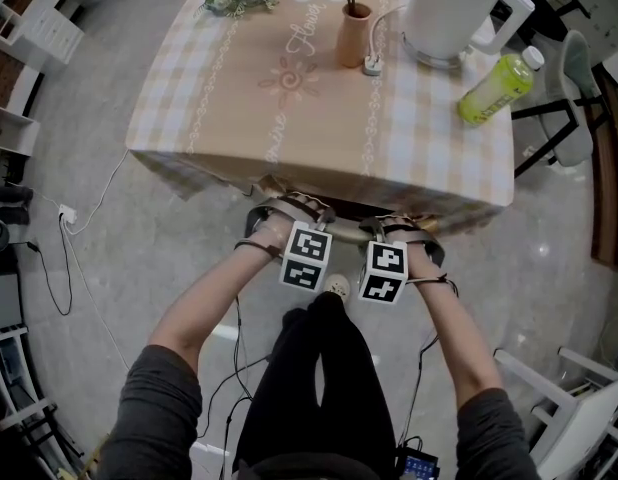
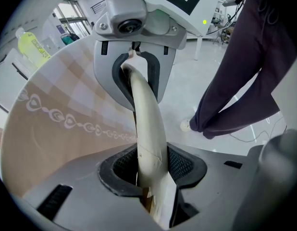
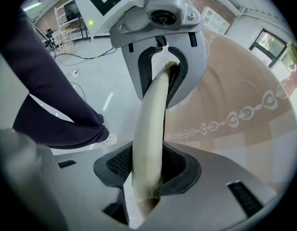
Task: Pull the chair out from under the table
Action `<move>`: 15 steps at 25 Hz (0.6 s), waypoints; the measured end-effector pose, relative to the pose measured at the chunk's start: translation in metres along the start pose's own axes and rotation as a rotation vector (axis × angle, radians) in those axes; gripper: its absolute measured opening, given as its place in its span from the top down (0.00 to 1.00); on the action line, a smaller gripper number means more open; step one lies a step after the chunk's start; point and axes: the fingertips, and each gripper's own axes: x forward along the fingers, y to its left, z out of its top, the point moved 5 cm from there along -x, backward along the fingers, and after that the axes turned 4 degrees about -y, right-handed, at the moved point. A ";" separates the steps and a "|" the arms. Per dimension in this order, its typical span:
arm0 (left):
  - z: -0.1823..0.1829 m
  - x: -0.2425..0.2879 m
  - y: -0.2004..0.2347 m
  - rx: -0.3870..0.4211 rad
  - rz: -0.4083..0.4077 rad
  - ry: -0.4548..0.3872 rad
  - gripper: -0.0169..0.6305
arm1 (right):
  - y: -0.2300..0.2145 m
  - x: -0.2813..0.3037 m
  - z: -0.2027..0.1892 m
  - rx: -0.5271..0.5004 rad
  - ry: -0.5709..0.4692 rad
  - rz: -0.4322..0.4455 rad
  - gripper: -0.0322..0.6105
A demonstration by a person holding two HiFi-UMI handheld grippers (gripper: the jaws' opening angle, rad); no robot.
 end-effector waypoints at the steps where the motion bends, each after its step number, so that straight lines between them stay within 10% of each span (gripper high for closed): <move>1: 0.000 0.000 -0.002 0.000 0.001 0.000 0.74 | 0.002 0.000 0.001 0.000 0.001 -0.001 0.73; 15: 0.010 -0.004 -0.030 -0.011 -0.008 0.004 0.74 | 0.030 -0.004 0.008 -0.002 0.018 -0.003 0.73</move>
